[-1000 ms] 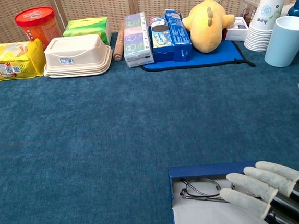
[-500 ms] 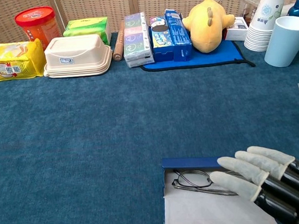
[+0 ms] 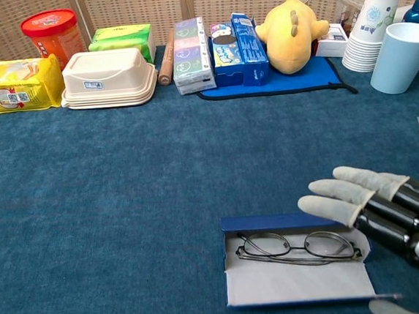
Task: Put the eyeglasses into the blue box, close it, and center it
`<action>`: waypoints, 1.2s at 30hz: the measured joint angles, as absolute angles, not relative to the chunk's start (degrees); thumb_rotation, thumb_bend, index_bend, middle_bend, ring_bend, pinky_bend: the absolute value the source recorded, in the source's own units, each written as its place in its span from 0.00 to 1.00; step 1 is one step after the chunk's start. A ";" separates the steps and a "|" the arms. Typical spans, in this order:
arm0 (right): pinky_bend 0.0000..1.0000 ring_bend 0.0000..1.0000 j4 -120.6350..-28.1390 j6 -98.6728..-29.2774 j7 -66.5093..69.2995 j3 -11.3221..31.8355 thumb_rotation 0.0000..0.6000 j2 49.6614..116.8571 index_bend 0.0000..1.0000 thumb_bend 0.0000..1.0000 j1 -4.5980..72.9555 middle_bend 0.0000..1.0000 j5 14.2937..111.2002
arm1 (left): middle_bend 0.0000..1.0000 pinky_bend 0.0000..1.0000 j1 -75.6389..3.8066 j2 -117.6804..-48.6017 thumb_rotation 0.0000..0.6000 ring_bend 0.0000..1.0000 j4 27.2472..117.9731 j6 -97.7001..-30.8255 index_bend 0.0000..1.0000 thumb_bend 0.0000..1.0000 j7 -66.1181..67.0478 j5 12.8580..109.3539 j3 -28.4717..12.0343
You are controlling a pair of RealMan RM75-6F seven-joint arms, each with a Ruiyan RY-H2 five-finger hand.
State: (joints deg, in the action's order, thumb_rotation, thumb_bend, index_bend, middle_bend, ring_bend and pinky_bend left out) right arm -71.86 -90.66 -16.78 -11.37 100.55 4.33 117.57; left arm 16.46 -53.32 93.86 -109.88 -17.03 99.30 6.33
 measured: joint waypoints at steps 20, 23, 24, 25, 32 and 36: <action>0.24 0.18 -77.82 -82.60 -21.61 -11.60 1.00 97.88 0.45 0.33 6.77 0.26 114.56 | 0.02 0.00 16.24 -53.59 1.00 0.00 93.41 -108.87 0.06 0.28 -16.86 99.10 6.22; 0.24 0.19 -78.93 -82.30 -22.19 -11.82 1.00 97.38 0.50 0.33 7.01 0.27 114.66 | 0.02 0.00 16.21 -53.64 1.00 0.00 93.48 -108.82 0.06 0.28 -16.71 99.24 6.24; 0.24 0.19 -79.18 -82.29 -22.30 -11.86 1.00 97.28 0.51 0.33 7.04 0.28 114.69 | 0.02 0.00 16.21 -53.66 1.00 0.00 93.52 -108.80 0.06 0.28 -16.58 99.31 6.24; 0.25 0.20 -79.42 -82.25 -22.37 -11.92 1.00 97.21 0.52 0.33 7.08 0.28 114.71 | 0.02 0.00 16.21 -53.68 1.00 0.00 93.56 -108.82 0.06 0.28 -16.46 99.37 6.24; 0.25 0.22 -79.69 -82.20 -22.68 -12.22 1.00 97.73 0.58 0.31 7.03 0.31 114.83 | 0.02 0.00 16.59 -53.76 1.00 0.00 93.39 -109.24 0.06 0.28 -16.35 99.42 6.32; 0.25 0.23 -79.80 -82.03 -23.01 -12.11 1.00 98.18 0.59 0.32 7.04 0.33 114.73 | 0.02 0.00 16.83 -53.78 1.00 0.00 93.09 -109.58 0.06 0.28 -16.65 99.31 6.32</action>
State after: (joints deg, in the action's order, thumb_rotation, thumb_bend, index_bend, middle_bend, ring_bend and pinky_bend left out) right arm -79.80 -82.03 -23.01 -12.11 98.18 7.04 114.73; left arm 16.83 -53.78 93.09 -109.58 -16.65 99.31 6.32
